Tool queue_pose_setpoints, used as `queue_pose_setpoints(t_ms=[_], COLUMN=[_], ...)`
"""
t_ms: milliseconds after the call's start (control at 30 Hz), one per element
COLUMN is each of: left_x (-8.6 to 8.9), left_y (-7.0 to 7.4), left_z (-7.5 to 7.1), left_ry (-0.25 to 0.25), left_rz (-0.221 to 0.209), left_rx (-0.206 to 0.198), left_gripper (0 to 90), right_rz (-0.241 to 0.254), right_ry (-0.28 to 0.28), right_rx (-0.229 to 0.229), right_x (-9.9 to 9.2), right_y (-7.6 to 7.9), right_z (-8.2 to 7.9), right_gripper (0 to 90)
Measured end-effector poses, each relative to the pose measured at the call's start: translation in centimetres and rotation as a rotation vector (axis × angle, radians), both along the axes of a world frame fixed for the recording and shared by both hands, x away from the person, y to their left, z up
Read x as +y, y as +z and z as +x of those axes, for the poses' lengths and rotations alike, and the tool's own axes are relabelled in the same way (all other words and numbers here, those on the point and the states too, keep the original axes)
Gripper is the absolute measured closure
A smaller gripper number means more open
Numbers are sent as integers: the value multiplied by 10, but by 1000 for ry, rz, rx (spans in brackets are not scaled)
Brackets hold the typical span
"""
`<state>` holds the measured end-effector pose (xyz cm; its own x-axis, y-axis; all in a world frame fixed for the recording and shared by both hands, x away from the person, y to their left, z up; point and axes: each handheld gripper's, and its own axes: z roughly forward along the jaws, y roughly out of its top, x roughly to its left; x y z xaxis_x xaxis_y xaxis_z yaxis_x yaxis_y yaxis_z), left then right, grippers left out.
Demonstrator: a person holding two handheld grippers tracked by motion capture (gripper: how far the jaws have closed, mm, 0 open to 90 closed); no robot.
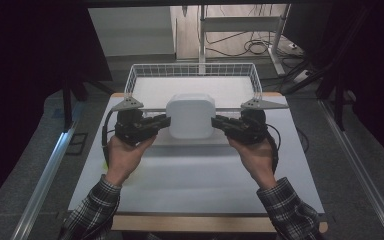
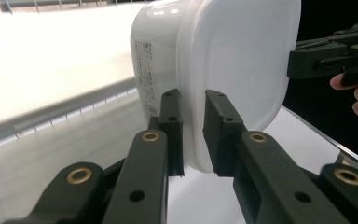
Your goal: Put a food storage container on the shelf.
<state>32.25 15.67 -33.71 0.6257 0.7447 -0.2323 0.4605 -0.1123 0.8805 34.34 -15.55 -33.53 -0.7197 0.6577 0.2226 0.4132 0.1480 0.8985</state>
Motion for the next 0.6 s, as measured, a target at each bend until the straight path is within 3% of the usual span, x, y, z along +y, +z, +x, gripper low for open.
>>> queue_pose_setpoints(t_ms=[300,600], left_x=[3,3], left_y=[22,30], left_z=[21,47], left_ry=[9,13], left_rz=[1,-10], left_rx=[-11,0], left_gripper=[779,778], right_rz=[15,27], right_ry=[0,-18], right_rx=[-10,1], right_x=[4,5], right_y=[22,31], right_z=[21,45], right_gripper=[795,795])
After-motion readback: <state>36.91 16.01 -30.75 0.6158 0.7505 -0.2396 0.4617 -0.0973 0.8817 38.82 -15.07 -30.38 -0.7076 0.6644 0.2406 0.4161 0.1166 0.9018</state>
